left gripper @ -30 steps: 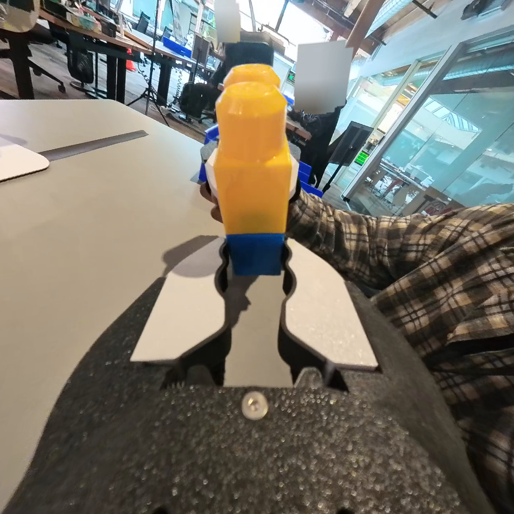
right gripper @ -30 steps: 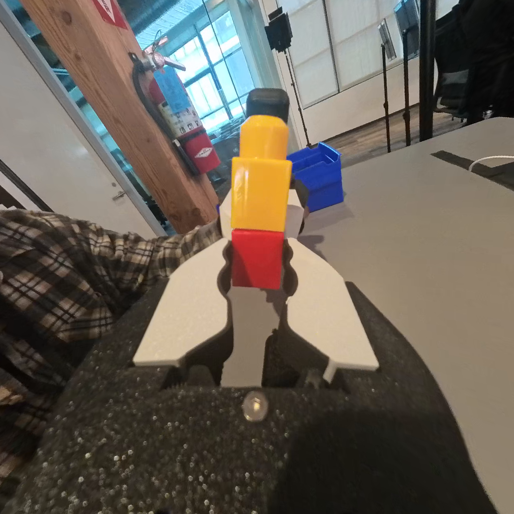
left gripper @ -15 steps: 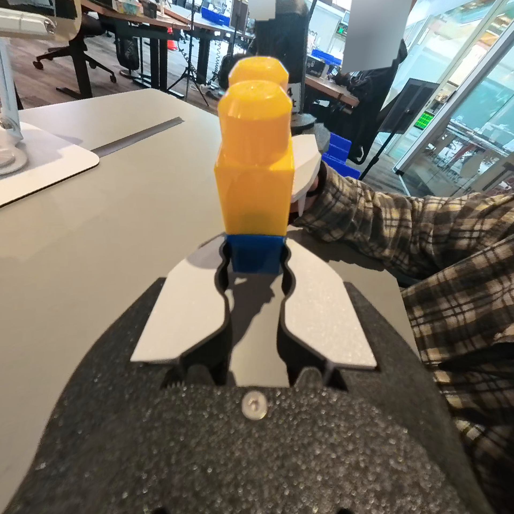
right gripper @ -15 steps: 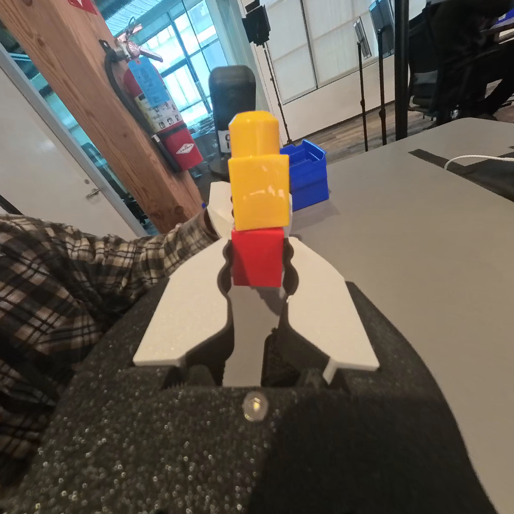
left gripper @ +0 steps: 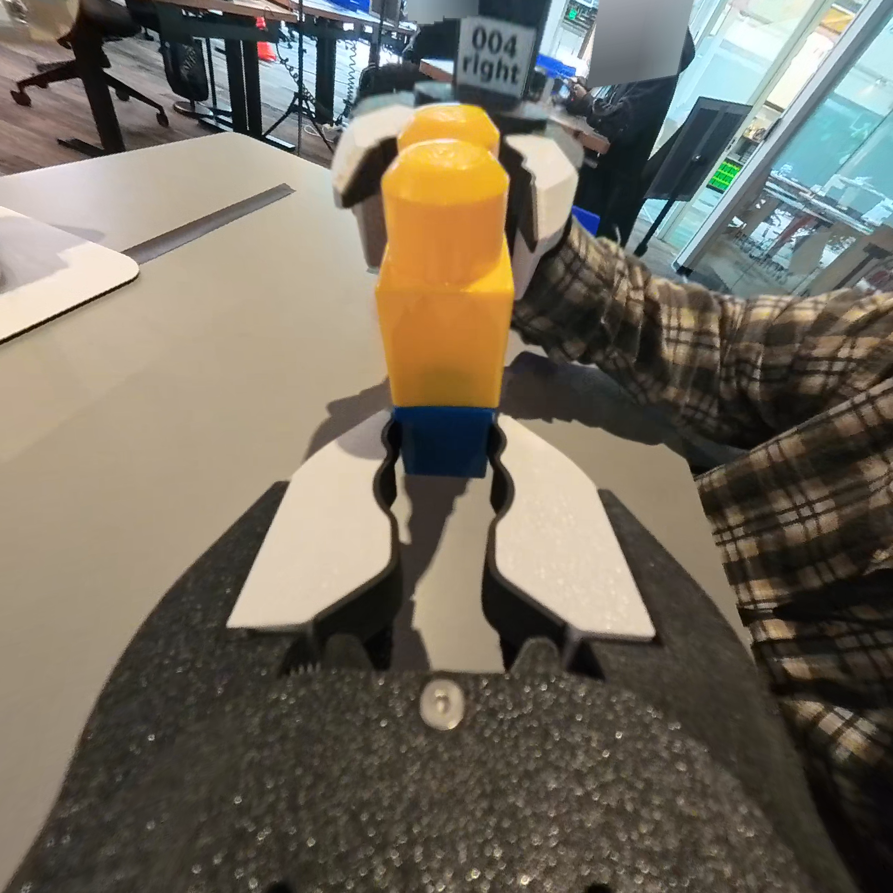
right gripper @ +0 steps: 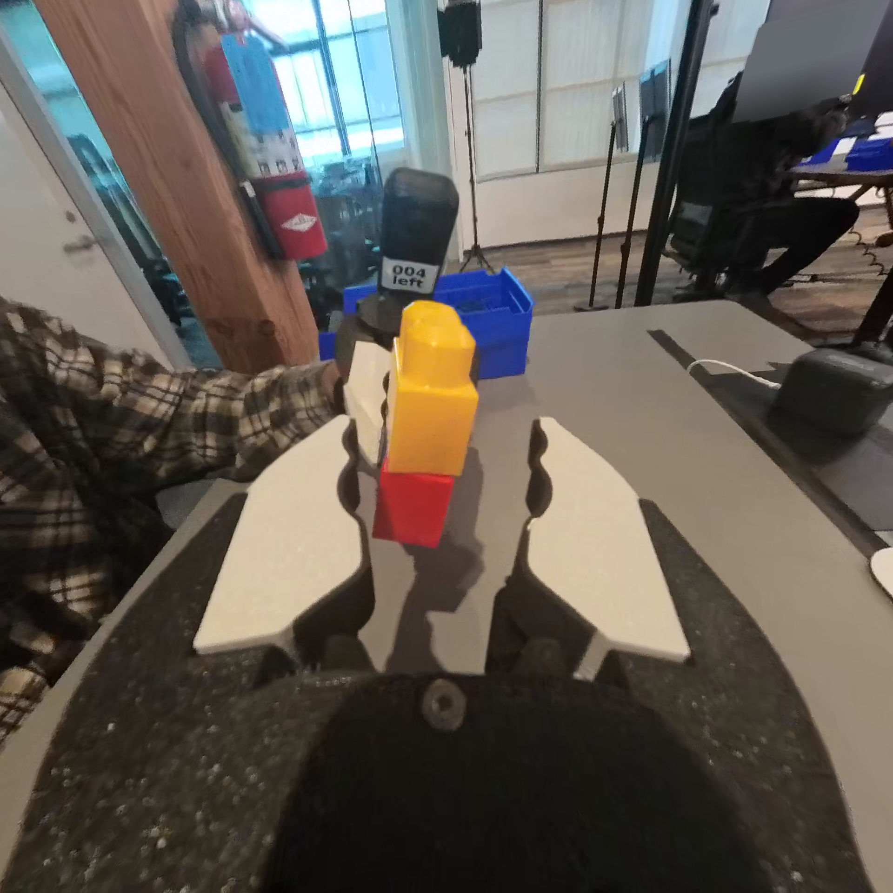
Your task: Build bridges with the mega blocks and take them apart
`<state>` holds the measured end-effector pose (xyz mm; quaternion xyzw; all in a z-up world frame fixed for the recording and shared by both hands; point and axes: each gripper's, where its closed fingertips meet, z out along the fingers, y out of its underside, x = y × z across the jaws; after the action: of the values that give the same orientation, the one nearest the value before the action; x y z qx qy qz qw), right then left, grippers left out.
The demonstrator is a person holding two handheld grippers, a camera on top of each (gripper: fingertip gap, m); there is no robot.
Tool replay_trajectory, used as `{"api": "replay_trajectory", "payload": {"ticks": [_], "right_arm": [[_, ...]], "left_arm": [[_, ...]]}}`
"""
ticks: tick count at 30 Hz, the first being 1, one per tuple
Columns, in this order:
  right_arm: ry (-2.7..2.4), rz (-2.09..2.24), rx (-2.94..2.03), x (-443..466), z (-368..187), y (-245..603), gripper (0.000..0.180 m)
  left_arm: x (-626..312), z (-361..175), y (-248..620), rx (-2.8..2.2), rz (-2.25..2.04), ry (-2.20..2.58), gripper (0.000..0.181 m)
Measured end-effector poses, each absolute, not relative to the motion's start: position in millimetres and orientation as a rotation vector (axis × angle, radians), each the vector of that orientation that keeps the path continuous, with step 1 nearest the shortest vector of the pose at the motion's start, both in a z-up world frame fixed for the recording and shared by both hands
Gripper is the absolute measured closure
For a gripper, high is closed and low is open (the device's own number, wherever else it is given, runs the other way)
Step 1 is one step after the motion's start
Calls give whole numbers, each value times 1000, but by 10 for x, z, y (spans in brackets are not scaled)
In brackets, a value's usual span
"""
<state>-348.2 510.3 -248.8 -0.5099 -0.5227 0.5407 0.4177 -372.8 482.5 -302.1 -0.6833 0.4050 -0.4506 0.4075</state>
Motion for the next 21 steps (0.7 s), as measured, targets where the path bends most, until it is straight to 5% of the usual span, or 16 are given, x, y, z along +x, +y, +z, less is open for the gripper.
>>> {"api": "replay_trajectory", "payload": {"ticks": [3,5,21], "right_arm": [[-1388,1394,-1267,-3582,-2457,4982,120],[-1415,1369,-1277,-3643,-2480,4957,142],[-1403,1247,-1266,-3606,-2519,4940,143]], "left_arm": [[-3671,-3040,4797,-1726,-1124,1041,145],[-3639,-3044,4793,-1723,-1101,1047,145],[-3639,-3090,4824,-1733,-979,1075,145]]}}
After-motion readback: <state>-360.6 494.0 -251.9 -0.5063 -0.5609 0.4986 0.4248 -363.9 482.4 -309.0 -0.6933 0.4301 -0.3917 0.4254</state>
